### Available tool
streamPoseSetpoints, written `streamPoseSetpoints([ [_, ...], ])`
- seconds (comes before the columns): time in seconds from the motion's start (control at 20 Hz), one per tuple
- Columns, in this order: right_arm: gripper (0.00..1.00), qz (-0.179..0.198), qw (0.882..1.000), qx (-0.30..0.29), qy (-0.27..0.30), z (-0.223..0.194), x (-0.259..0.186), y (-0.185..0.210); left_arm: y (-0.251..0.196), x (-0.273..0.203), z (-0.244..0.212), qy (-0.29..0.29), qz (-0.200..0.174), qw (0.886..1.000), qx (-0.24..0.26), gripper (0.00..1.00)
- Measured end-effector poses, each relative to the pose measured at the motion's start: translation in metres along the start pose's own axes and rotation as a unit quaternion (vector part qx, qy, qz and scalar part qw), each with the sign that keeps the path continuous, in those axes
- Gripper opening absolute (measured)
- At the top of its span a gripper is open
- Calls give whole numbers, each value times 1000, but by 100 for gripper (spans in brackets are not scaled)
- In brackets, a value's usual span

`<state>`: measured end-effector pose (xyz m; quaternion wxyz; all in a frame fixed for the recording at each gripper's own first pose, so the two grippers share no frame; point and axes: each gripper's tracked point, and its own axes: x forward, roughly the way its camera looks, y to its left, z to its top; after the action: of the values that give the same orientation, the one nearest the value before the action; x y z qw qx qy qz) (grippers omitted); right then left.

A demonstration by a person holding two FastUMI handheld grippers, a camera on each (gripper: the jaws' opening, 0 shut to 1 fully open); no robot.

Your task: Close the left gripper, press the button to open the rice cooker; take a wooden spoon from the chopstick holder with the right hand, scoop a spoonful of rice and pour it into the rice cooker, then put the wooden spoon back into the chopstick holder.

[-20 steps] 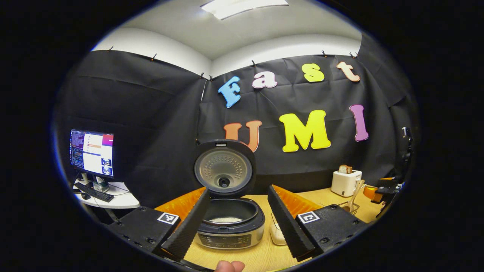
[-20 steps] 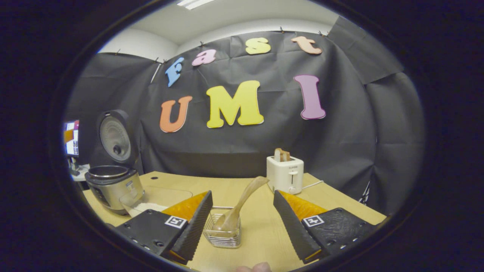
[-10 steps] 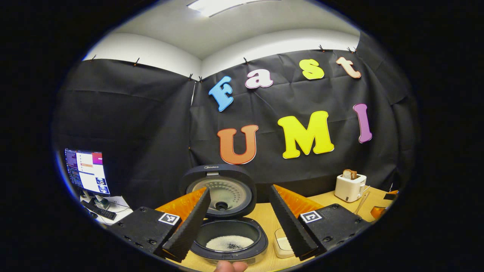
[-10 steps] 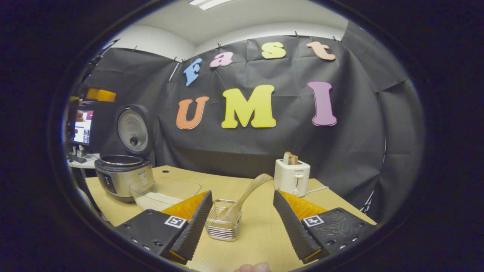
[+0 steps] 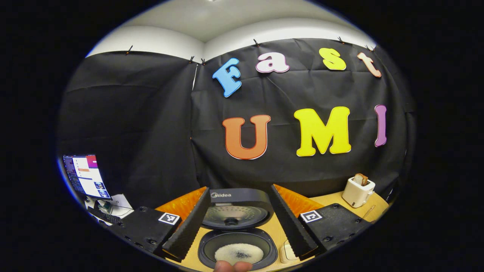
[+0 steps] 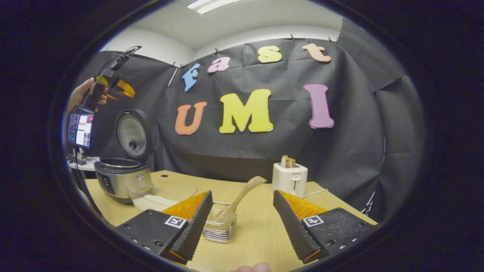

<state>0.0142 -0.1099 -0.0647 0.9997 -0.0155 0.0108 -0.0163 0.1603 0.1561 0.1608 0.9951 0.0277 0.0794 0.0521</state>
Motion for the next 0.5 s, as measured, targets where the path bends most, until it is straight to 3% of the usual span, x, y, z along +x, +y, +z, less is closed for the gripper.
streamPoseSetpoints([
  [0.1,92,10,1000,12,7,-3,2,3,2,18,0,24,-1,1000,3,99],
  [0.2,95,13,1000,19,9,-3,3,2,5,35,-4,49,-2,999,5,99],
  [0.5,91,10,999,32,21,-10,2,-10,1,69,-30,137,-3,990,-25,100],
])
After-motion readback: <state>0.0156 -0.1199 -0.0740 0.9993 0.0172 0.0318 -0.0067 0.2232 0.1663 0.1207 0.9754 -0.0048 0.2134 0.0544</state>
